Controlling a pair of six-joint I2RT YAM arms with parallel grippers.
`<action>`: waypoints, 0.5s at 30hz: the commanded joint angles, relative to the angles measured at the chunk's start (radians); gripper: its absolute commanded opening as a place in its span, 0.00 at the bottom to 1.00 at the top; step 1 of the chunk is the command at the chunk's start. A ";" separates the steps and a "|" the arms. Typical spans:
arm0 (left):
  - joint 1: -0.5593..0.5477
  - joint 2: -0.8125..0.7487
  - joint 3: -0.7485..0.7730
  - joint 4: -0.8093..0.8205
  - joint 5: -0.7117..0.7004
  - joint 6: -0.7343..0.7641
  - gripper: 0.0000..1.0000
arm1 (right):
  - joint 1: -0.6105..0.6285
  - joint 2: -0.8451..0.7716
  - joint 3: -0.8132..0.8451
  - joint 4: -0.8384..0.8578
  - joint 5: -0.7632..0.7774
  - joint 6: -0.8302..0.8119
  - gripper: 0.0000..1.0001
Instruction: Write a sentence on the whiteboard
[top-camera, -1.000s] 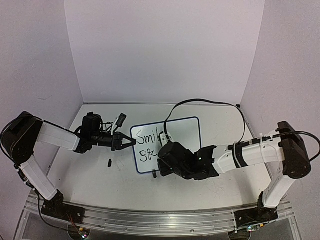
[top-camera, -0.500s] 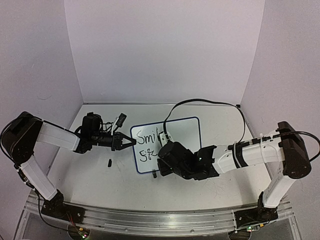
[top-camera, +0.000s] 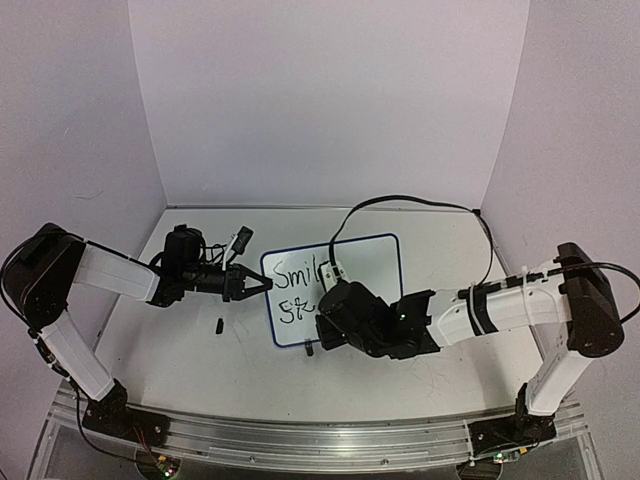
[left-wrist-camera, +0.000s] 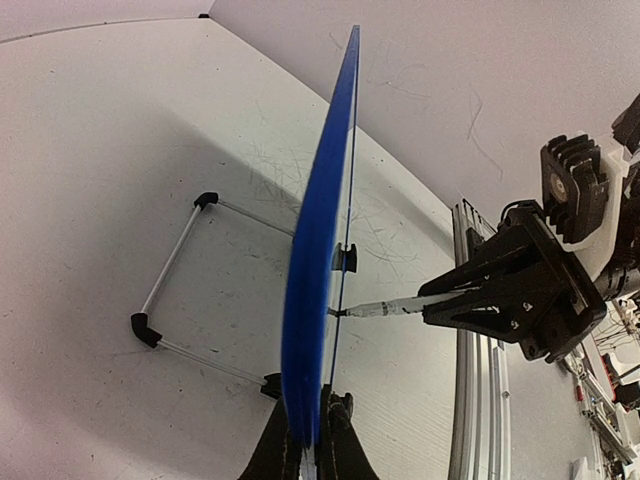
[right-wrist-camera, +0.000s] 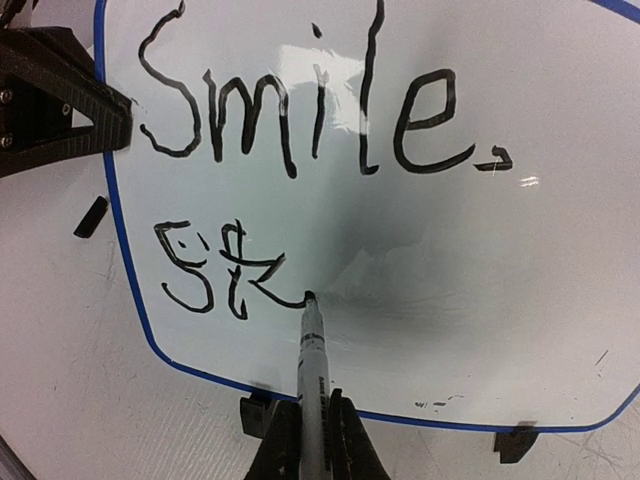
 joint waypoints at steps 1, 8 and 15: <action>-0.007 0.018 0.006 -0.053 -0.063 0.048 0.00 | -0.037 -0.037 -0.011 0.043 0.081 0.020 0.00; -0.007 0.018 0.006 -0.054 -0.063 0.047 0.00 | -0.039 -0.003 0.005 0.045 0.050 -0.002 0.00; -0.007 0.012 0.004 -0.055 -0.068 0.048 0.00 | -0.039 0.010 0.013 0.105 -0.003 -0.040 0.00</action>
